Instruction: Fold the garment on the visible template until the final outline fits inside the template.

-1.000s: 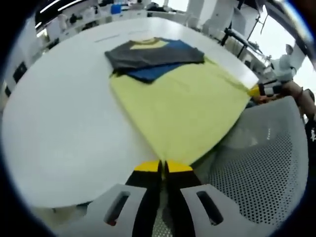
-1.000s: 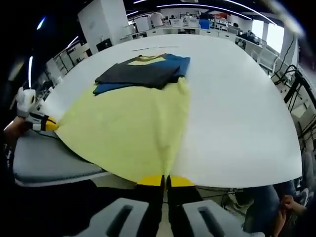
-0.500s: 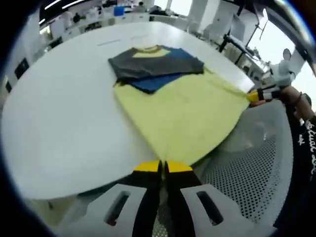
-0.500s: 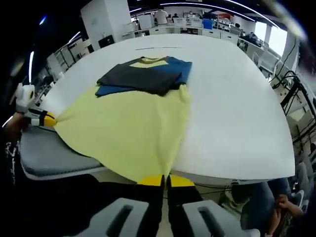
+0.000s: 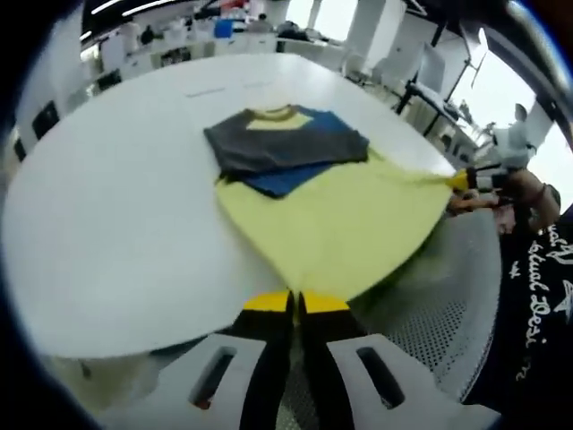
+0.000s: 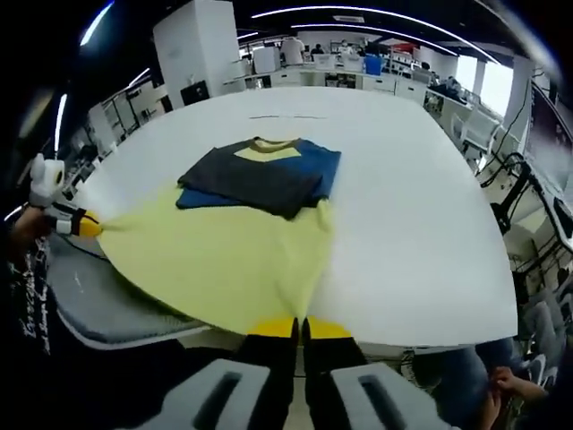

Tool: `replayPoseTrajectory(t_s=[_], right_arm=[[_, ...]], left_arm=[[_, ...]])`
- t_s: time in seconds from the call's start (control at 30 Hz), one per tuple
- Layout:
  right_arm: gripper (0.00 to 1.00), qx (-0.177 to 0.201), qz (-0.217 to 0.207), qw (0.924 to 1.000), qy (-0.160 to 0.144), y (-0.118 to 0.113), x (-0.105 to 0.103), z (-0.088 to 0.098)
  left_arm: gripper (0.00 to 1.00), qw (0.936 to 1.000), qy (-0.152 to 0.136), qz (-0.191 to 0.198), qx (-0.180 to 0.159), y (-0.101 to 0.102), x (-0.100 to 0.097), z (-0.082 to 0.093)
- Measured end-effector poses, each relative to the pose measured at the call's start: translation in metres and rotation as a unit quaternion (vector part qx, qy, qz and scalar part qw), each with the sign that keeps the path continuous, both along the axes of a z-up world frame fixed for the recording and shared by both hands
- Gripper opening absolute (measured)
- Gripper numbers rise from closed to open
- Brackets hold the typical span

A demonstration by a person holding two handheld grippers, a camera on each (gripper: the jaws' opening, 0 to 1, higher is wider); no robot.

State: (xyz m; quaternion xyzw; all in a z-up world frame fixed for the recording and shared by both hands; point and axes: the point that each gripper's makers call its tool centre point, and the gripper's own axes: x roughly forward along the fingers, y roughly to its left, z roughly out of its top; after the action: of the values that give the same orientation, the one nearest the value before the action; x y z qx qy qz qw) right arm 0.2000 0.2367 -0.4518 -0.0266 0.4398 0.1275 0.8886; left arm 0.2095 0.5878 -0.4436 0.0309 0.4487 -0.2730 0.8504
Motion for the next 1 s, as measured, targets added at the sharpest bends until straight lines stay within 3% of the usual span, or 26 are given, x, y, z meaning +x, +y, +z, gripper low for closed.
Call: replayPoseTrajectory(t_s=[0.37, 1.0], right_arm=[[0.00, 0.000, 0.005, 0.9985, -0.054, -0.002, 0.036, 0.035], [0.00, -0.006, 0.015, 0.9933, -0.114, 0.007, 0.095, 0.074]], left_arm=[[0.00, 0.9991, -0.040, 0.009, -0.013, -0.001, 0.036, 0.038], [0.00, 0.9962, -0.081, 0.014, -0.029, -0.003, 0.087, 0.070]])
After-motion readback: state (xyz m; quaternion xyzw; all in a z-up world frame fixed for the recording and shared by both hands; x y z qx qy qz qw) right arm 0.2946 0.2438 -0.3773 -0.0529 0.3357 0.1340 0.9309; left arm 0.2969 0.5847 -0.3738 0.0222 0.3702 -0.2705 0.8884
